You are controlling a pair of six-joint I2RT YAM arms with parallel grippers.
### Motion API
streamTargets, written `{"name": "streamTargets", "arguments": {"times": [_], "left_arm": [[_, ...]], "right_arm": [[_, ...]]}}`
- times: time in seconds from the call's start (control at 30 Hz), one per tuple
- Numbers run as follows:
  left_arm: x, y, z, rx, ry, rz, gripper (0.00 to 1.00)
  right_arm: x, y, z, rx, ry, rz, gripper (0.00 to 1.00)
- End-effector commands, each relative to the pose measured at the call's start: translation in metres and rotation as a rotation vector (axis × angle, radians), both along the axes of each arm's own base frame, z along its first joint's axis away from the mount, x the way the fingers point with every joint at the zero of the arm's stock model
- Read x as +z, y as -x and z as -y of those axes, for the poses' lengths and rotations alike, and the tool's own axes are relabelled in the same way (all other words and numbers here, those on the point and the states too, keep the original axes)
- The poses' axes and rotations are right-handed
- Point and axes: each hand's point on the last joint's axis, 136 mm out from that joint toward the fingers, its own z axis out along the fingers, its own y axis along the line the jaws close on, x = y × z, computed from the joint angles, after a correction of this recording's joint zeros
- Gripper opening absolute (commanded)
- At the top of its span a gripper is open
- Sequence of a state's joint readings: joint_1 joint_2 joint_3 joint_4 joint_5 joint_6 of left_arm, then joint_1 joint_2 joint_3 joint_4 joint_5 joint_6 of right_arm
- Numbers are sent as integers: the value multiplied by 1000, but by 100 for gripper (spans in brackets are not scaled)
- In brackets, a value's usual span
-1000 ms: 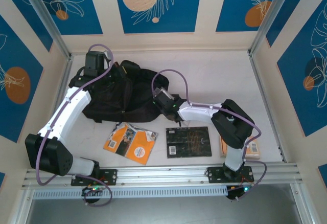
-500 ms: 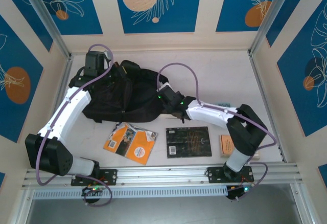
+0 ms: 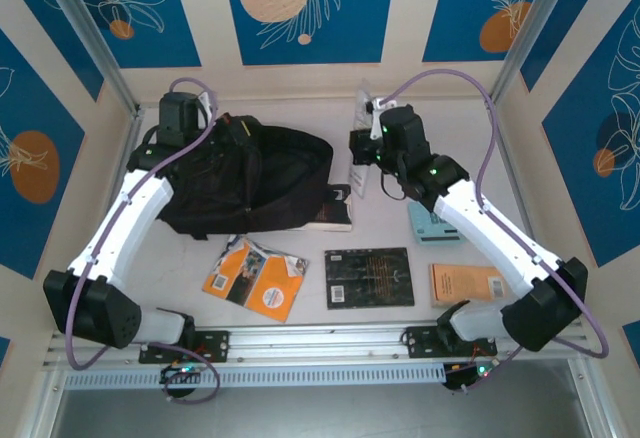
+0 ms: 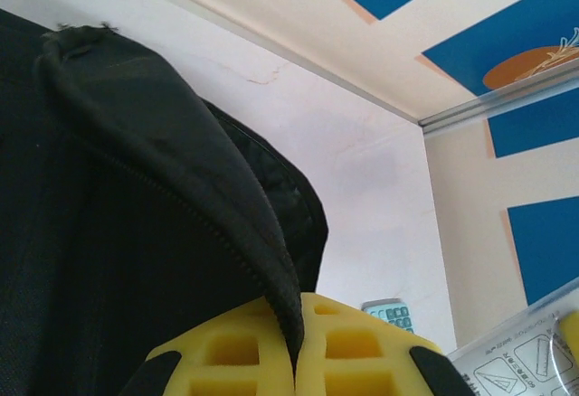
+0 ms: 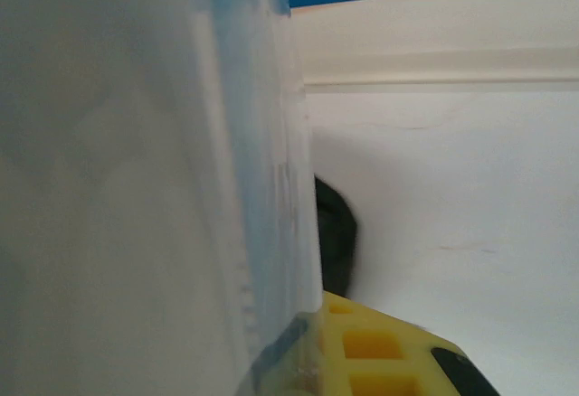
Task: Pack the student bag
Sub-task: Pick up the loose stationery from the student bag, then place the loose stationery in the student bag.
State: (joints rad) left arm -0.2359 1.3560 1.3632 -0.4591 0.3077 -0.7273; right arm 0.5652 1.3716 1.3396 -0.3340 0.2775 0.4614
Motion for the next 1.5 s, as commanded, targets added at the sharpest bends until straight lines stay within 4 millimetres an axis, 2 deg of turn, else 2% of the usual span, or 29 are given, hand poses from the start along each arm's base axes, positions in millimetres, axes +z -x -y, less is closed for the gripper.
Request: {"name": "streamTargets", "arguments": {"times": [0.0,0.1,0.2,0.33,0.4,0.6,0.73,0.77,0.83,0.9,1.03,1.17,1.27,1.37,1.47], "left_arm": [[53,7,4,-38,36,140,0],[51,6,4,-43,29,130,0],[50,6,6,-53,30,128,0],[47,3,7,-58,20,126,0],[43,1,8,-62,20,116,0],[38,-6,15,-80,48,102,0],[38,-8,15,-83,44,102,0],[38,-9,15,-82,41,103,0],[37,-9,15,-82,36,102,0],[35,-10,14,-81,32,99,0],[32,-11,15,-84,31,91,0],[28,-12,15,-82,30,84,0],[26,-11,15,-83,27,80,0],[24,-7,15,-86,28,78,0],[16,-3,17,-95,43,61,0]], "right_arm": [[10,-11,-39,47,-280,-164,0],[5,-34,-57,-5,-395,-224,0],[-8,-55,-72,-86,-461,-239,0],[-30,-77,-99,-115,-507,-280,0],[-49,-82,-116,-125,-522,-337,0],[-110,-69,-156,-210,-574,-489,0],[-130,-51,-193,-156,-567,-556,0],[-133,-45,-203,-128,-556,-566,4],[-139,-36,-212,-103,-525,-592,23],[-143,-31,-208,-114,-486,-588,41],[-138,-32,-186,-143,-467,-554,51],[-125,-28,-169,-113,-375,-510,57],[-110,-22,-155,-73,-278,-456,57],[-93,-13,-132,-36,-136,-390,56],[-82,-2,-97,-40,38,-326,54]]}}
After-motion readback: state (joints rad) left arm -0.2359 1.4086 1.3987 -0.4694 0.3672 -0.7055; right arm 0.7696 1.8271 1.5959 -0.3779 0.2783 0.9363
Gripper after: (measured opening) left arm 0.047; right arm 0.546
